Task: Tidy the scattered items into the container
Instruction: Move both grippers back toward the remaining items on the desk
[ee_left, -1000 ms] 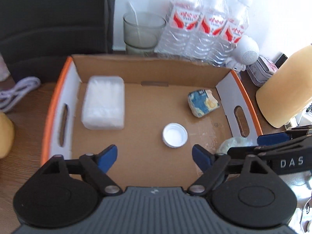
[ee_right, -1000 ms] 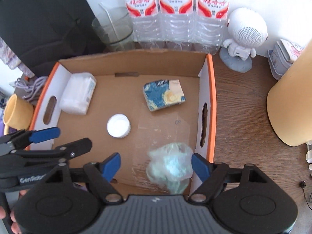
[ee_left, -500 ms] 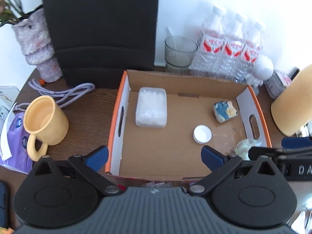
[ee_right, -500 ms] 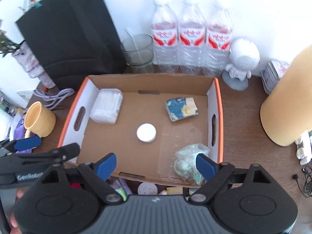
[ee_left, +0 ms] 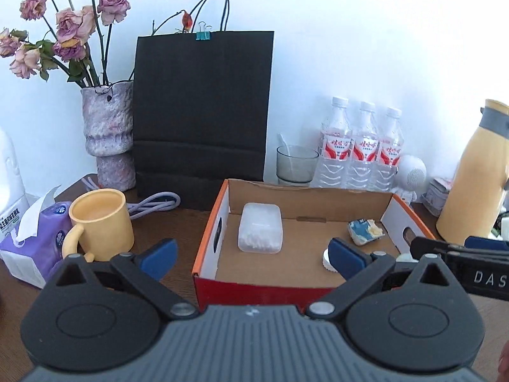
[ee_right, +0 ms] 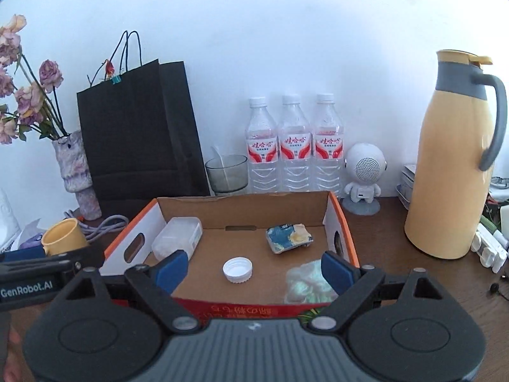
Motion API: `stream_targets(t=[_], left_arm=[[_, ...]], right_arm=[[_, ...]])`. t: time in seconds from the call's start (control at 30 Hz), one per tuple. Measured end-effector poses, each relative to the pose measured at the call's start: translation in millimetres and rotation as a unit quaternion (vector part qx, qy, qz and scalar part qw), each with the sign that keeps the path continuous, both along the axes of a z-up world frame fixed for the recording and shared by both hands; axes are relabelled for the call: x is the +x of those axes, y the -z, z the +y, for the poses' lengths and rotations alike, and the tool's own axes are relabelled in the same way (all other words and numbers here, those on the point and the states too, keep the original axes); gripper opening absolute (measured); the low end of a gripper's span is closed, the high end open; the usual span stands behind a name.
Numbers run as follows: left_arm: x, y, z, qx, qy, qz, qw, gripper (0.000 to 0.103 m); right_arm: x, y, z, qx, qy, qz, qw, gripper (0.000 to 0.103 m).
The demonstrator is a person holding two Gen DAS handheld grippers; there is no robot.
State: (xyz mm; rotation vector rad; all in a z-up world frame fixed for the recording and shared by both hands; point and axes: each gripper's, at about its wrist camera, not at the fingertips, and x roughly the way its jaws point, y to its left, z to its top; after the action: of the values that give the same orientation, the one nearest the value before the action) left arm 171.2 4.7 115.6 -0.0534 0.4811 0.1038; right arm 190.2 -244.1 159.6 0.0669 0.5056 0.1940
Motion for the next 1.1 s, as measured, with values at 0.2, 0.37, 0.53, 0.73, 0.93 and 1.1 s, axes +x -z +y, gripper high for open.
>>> stream_targets(t=[0.2, 0.37, 0.53, 0.73, 0.93, 1.1], left_arm=[[-36.3, 7.8, -5.9, 0.031, 0.029, 0.000, 0.9991, 0.103], [-115.4, 23.8, 3.7, 0.010, 0.060, 0.013, 0.9981, 0.103], [-180.0, 59.3, -0.1, -0.006, 0.088, 0.060, 0.9942, 0.103], [-216.6, 75.8, 4.8, 0.002, 0.094, 0.076, 0.9927, 0.103], [-196.1, 78.7, 6.4, 0.004, 0.109, 0.087, 0.9902, 0.103], [-176.1, 67.8, -8.2, 0.019, 0.175, 0.043, 0.9834, 0.083]], right_arm=[[-38.3, 3.4, -12.1, 0.020, 0.016, -0.006, 1.000, 0.090], [-118.0, 16.1, -18.8, -0.010, 0.008, -0.013, 1.000, 0.096], [-177.2, 45.1, -25.6, 0.004, 0.004, 0.011, 1.000, 0.099], [-223.5, 64.3, -34.7, 0.027, -0.005, 0.027, 0.999, 0.099], [-222.4, 69.1, -31.4, 0.014, -0.015, 0.041, 0.999, 0.095], [-198.3, 57.8, -28.0, 0.009, -0.031, 0.034, 0.999, 0.088]])
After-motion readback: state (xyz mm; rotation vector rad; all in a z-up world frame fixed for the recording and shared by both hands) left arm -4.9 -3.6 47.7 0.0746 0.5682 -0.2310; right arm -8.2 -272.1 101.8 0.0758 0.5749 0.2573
